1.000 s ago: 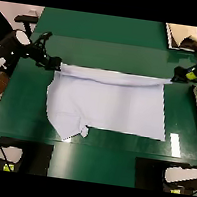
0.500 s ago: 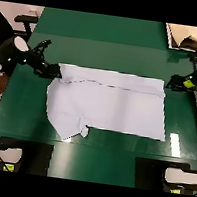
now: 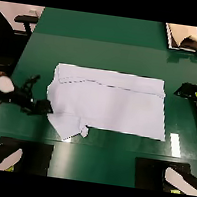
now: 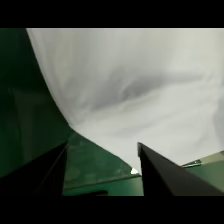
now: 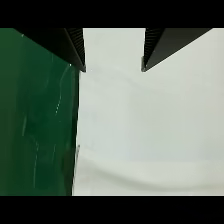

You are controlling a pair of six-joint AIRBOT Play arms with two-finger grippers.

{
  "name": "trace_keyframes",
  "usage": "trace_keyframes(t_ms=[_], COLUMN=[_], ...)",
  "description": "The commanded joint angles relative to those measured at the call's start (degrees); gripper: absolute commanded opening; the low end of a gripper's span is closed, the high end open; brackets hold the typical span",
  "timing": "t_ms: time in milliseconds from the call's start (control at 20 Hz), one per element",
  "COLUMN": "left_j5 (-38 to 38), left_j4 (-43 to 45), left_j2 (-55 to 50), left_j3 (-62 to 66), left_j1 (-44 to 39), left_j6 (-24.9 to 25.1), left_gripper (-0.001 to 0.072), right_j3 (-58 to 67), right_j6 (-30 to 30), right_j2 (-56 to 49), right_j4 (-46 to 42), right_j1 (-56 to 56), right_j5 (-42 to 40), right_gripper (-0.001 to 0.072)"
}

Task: Fold the shirts.

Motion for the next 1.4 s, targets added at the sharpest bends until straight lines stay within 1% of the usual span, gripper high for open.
trace_keyframes(t_ms=[0, 100, 200, 350, 400, 550, 600, 750, 850, 1000, 1050, 1100, 1150, 1250, 1300, 1350], left_j5=[-0.33, 2.27, 6.58, 13.53, 15.15, 15.69, 14.82, 12.46, 12.26, 12.87, 12.96, 13.22, 13.53, 14.4, 14.8, 14.95], left_j4=[-4.09, -6.73, -9.88, -12.0, -11.93, -11.91, -11.85, -10.4, -10.12, -10.23, -10.19, -10.21, -10.25, -10.36, -10.36, -10.36], left_j2=[5.31, 5.31, 5.31, 5.31, 5.31, 5.33, 5.33, 5.33, 5.33, 5.33, 5.33, 5.31, 5.31, 5.31, 5.31, 5.31], left_j3=[-8.17, -10.6, -12.44, -14.08, -14.08, -12.98, -11.85, -6.88, -3.93, -2.6, -2.6, -2.6, -2.6, -2.6, -2.6, -2.6], left_j1=[0.0, -0.02, -1.38, -7.45, -9.07, -9.64, -9.62, -9.64, -9.64, -9.64, -9.64, -9.64, -9.64, -9.64, -9.64, -9.64], left_j6=[-2.38, -2.19, -1.73, -1.81, -2.12, -2.23, -2.01, -1.77, -1.7, -1.7, -1.7, -1.7, -1.73, -1.73, -1.73, -1.73], left_gripper=[0.0518, 0.0518, 0.0518, 0.0517, 0.0504, 0.0167, 0.0024, 0.002, 0.002, 0.002, 0.0021, 0.002, 0.0021, 0.0021, 0.0021, 0.0021], right_j3=[-1.36, -1.36, -1.36, -1.36, -1.36, -1.38, -1.38, -2.78, -8.46, -20.31, -23.89, -26.56, -28.94, -32.11, -33.31, -33.99], right_j6=[0.02, 0.02, 0.02, 0.02, 0.02, 0.0, 0.0, 0.0, 0.02, 0.0, 0.0, -0.02, -0.04, -1.44, -1.92, -2.8], right_j2=[2.45, 2.21, 2.16, 2.16, 2.19, 2.16, 2.16, 2.36, 3.3, 3.45, 2.67, 1.64, 0.48, -1.44, -2.1, -2.54], right_j4=[1.05, 3.13, 3.98, 4.5, 4.52, 4.35, 4.26, 1.46, -2.14, -2.54, -2.25, -1.53, -1.44, -0.44, 1.49, 3.32], right_j1=[0.42, 0.42, 0.42, 0.42, 0.42, 0.07, -0.61, -5.27, -9.66, -17.53, -19.71, -21.27, -22.16, -21.57, -20.5, -19.12], right_j5=[-1.84, -1.92, -1.99, -1.9, -1.88, 0.09, 1.62, 7.85, 9.97, 10.16, 10.14, 10.14, 10.05, 8.57, 7.17, 5.62], right_gripper=[0.0408, 0.0408, 0.0409, 0.0409, 0.0408, 0.0408, 0.0408, 0.0408, 0.0411, 0.0412, 0.0447, 0.0546, 0.0553, 0.0549, 0.0524, 0.0436])
